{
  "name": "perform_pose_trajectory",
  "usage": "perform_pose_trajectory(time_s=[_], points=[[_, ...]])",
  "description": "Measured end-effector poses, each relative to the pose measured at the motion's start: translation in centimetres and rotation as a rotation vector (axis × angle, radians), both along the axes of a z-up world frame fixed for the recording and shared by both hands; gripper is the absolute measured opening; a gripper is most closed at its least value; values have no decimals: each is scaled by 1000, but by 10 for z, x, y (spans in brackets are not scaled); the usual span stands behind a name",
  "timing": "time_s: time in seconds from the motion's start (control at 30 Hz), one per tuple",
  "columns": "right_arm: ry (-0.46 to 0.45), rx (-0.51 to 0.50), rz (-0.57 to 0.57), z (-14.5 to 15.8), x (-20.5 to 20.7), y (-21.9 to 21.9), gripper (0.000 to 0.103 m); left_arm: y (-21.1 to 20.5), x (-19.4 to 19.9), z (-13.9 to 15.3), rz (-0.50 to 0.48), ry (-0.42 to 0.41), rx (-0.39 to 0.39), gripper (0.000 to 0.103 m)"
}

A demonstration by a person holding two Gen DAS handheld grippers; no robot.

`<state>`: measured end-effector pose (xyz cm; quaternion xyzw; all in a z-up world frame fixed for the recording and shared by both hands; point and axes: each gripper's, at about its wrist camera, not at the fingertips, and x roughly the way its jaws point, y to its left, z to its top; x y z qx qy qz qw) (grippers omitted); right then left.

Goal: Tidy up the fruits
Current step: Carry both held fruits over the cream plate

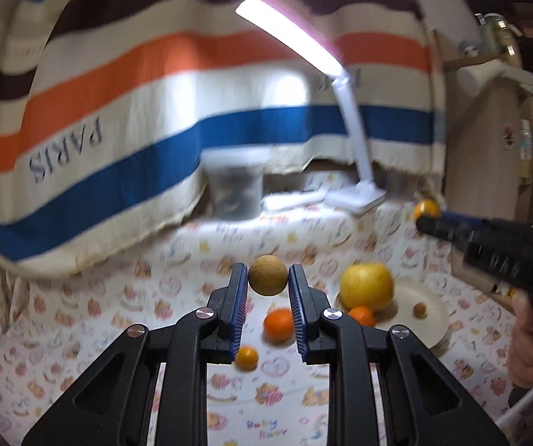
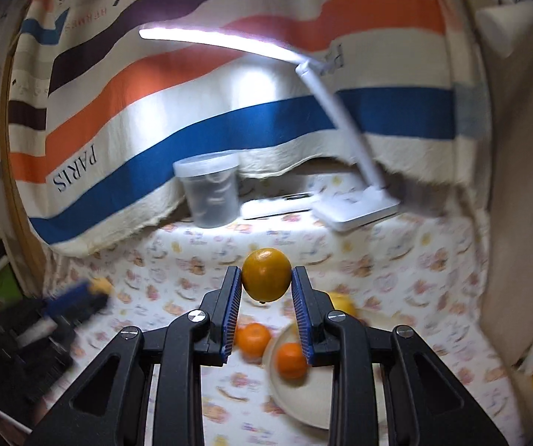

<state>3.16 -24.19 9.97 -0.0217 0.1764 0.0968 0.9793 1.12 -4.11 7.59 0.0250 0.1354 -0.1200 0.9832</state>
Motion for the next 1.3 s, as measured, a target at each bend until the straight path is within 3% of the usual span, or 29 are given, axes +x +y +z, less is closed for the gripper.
perform_pose_trajectory(time_s=[0.13, 0.2, 0.27, 0.47, 0.8, 1.0, 1.3], points=[[-47, -68, -25, -13, -8, -21, 29, -21, 6, 8, -45, 20, 10, 22], [-47, -50, -47, -21, -7, -35, 29, -33, 14, 9, -66, 45, 7, 22], [-9, 1, -66, -28, 1, -50, 29, -45, 21, 11, -79, 56, 7, 22], [67, 17, -142, -40, 21, -76, 29, -88, 55, 4, -135, 148, -18, 22], [210, -9, -178, -65, 46, -85, 29, -133, 86, -54, -206, 319, -16, 22], [268, -7, -153, -73, 50, -81, 29, -133, 92, -82, -172, 340, 37, 22], [337, -28, -178, -89, 61, -81, 29, -144, 88, -92, -187, 330, 83, 22]])
